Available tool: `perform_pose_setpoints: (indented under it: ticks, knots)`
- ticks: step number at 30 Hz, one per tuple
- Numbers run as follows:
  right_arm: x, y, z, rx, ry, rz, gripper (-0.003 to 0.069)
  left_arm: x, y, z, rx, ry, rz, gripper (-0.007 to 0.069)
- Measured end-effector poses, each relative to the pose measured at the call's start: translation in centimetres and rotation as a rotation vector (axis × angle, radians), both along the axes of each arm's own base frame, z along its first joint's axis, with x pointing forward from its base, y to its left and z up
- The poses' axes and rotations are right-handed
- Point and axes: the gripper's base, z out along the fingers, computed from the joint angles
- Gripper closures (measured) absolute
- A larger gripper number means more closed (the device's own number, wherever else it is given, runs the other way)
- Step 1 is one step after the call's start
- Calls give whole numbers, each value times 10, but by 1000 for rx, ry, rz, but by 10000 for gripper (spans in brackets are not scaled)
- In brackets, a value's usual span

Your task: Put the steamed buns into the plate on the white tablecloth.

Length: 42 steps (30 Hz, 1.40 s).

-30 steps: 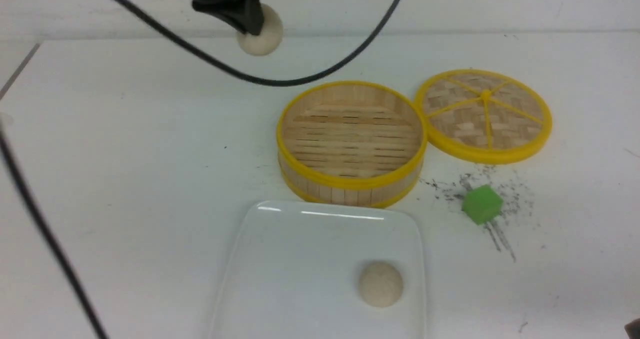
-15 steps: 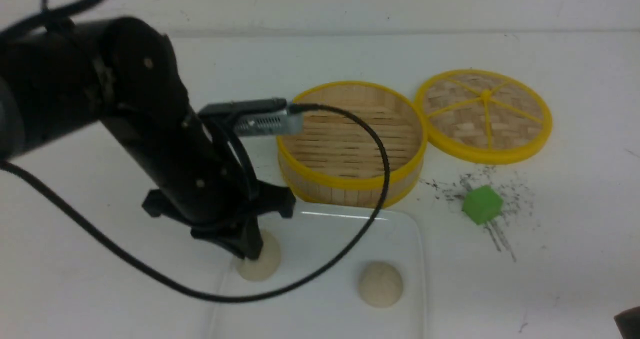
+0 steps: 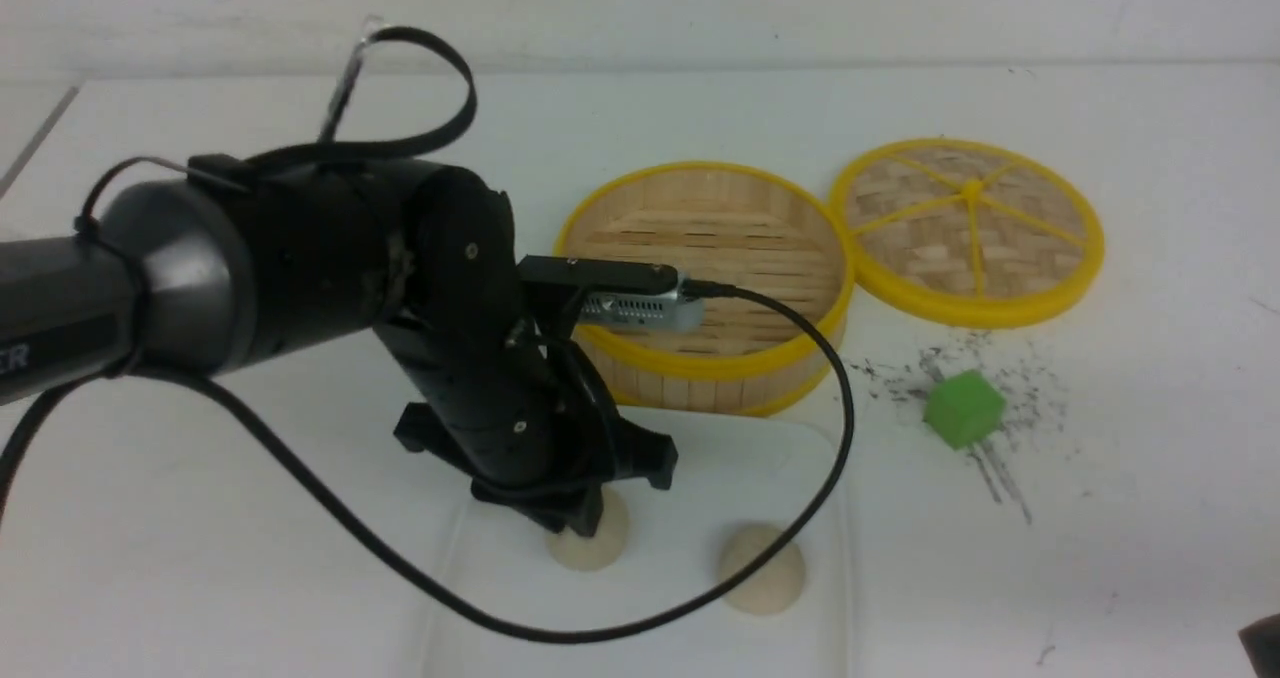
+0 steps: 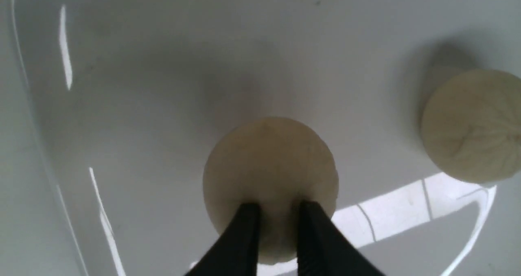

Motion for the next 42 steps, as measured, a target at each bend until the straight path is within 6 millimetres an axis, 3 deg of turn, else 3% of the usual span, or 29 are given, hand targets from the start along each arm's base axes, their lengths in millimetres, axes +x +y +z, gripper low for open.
perform_pose_setpoints:
  ticks: [7,15,17,21,24,25,26,30,42]
  knots:
    - [-35,-30,31,121,-143,-13,615,2,-1,0,-4,-13,1,243]
    - [-83,-70,45,247,-343,16,624,11,-5,23,-1,-54,-20,218]
    - [-91,-75,40,302,-437,59,659,14,-6,34,6,-62,-29,241]
    - [-87,-65,26,358,-544,141,673,14,-6,40,15,-52,-34,301]
    - [-71,-48,6,414,-649,182,673,13,-6,40,23,-42,-37,417]
    - [-70,-48,6,417,-657,183,673,13,-6,40,25,-43,-37,424]
    - [-65,-44,3,438,-729,189,673,13,-5,40,27,-41,-38,494]
    - [-61,-42,2,427,-839,206,673,13,-5,40,30,-37,-39,603]
    - [-60,-43,1,398,-862,213,667,13,-6,40,30,-38,-40,622]
